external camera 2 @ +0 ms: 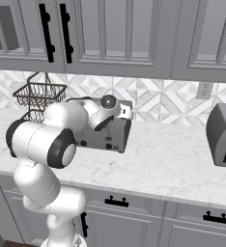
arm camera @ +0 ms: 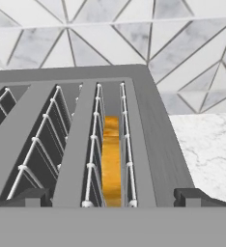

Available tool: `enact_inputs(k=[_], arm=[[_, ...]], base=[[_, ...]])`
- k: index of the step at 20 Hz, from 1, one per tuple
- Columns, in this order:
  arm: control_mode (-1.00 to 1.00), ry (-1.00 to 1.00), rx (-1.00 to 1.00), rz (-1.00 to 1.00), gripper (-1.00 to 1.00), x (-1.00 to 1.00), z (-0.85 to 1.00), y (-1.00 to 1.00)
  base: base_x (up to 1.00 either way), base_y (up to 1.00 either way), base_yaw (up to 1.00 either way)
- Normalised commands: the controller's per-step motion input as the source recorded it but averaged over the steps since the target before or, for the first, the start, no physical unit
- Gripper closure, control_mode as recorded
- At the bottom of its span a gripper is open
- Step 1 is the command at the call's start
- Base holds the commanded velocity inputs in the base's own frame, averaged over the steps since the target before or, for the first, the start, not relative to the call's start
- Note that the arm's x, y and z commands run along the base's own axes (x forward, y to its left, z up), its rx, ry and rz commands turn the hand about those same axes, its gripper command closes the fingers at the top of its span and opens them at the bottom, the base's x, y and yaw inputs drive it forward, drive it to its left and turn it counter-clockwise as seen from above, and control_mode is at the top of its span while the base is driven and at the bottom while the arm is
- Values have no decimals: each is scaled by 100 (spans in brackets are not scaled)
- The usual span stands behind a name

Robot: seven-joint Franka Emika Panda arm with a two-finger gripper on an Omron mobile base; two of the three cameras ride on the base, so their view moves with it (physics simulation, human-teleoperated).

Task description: Start the toaster. Once the lever pops up, take the bread to the plate on the dining counter.

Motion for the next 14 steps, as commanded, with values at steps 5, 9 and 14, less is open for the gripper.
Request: enact_inputs(k=[5, 9, 14], arm=[[-100, 0, 0, 0, -100, 0, 0, 0], [-100, 0, 0, 0, -100, 0, 0, 0], [-100, 0, 0, 0, -100, 0, 0, 0]], base=[[0, 0, 0], [0, 0, 0], [0, 0, 0]])
